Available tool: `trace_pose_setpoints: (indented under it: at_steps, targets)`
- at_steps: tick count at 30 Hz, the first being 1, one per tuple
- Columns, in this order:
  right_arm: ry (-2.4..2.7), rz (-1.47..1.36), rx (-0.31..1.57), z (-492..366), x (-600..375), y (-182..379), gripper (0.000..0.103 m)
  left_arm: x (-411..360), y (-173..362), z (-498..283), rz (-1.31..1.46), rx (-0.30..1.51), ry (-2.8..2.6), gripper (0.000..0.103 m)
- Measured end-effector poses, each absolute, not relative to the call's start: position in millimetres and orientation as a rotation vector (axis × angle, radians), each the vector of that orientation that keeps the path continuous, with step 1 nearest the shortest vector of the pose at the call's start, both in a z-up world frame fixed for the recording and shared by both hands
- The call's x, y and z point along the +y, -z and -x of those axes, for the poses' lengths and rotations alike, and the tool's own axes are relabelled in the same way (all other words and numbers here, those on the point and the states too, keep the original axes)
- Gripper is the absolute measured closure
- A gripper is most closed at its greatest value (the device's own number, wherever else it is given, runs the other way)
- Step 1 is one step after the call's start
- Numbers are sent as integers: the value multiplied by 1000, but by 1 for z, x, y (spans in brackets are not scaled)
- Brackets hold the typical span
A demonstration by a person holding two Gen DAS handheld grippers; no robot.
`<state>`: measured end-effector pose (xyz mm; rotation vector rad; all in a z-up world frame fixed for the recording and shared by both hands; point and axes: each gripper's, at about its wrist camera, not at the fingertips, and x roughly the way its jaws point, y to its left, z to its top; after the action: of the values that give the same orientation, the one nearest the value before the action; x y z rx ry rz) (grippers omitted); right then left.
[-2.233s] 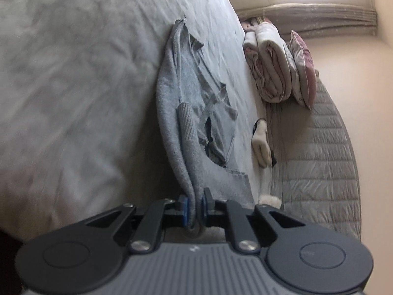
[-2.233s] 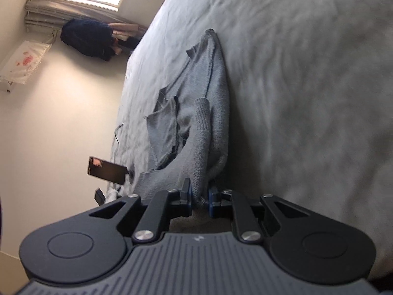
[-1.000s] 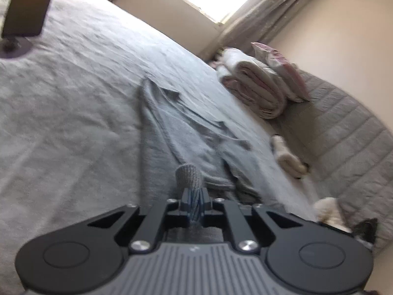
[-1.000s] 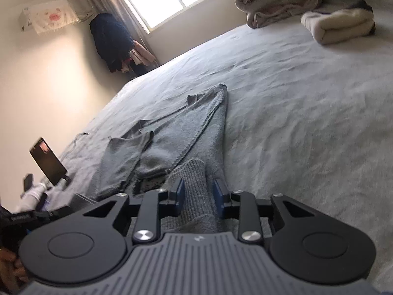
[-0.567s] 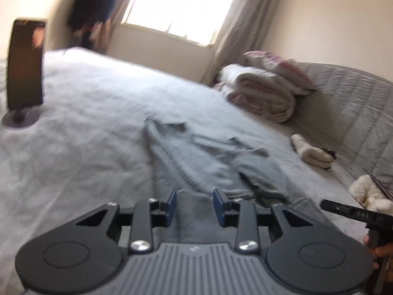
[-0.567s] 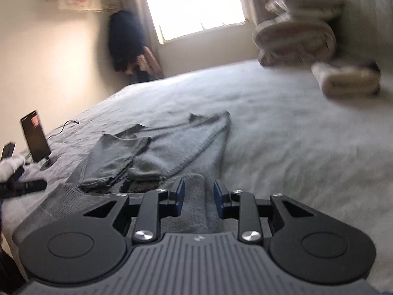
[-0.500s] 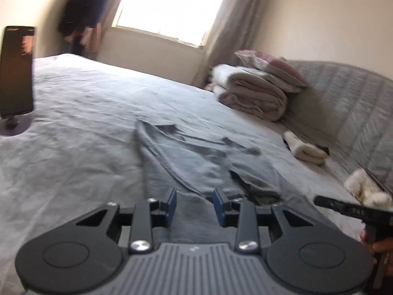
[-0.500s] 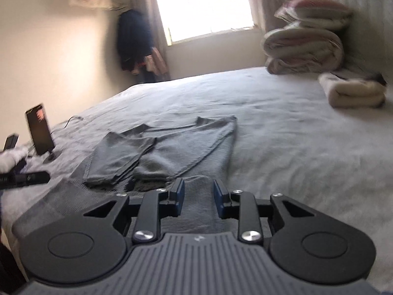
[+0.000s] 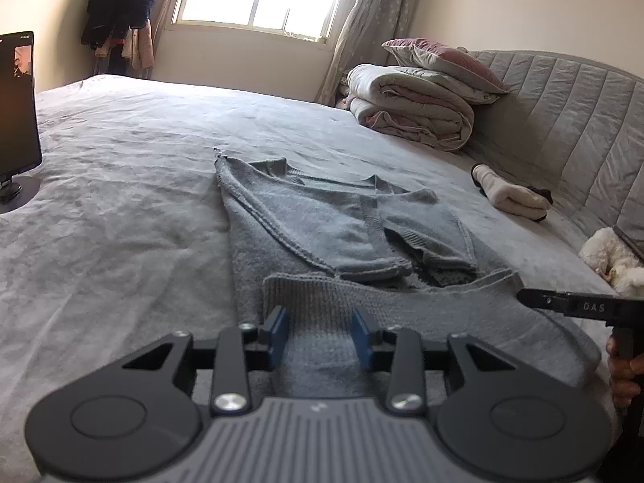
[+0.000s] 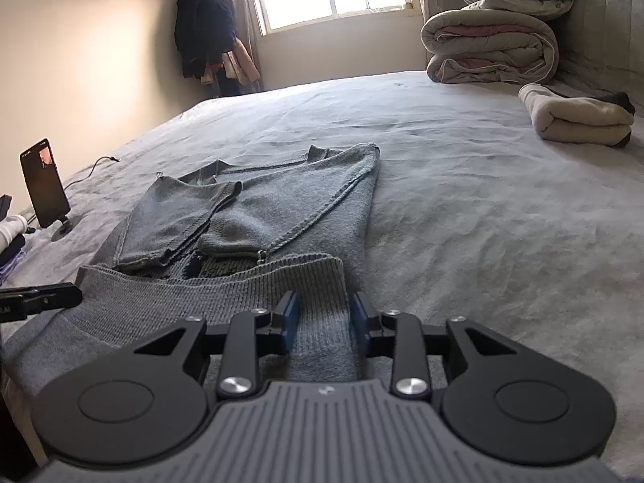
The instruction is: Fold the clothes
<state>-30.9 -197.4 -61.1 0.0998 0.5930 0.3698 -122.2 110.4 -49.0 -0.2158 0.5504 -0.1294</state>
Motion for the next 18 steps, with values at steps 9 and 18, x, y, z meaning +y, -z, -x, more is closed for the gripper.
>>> trace_pose_setpoints:
  at_steps: [9, 18]
  targets:
    - [-377, -231, 717, 38, -225, 42, 58, 151, 35, 136, 484, 642, 174, 45]
    - [-416, -718, 931, 50, -297, 58, 49, 197, 55, 147, 794, 777, 279, 23]
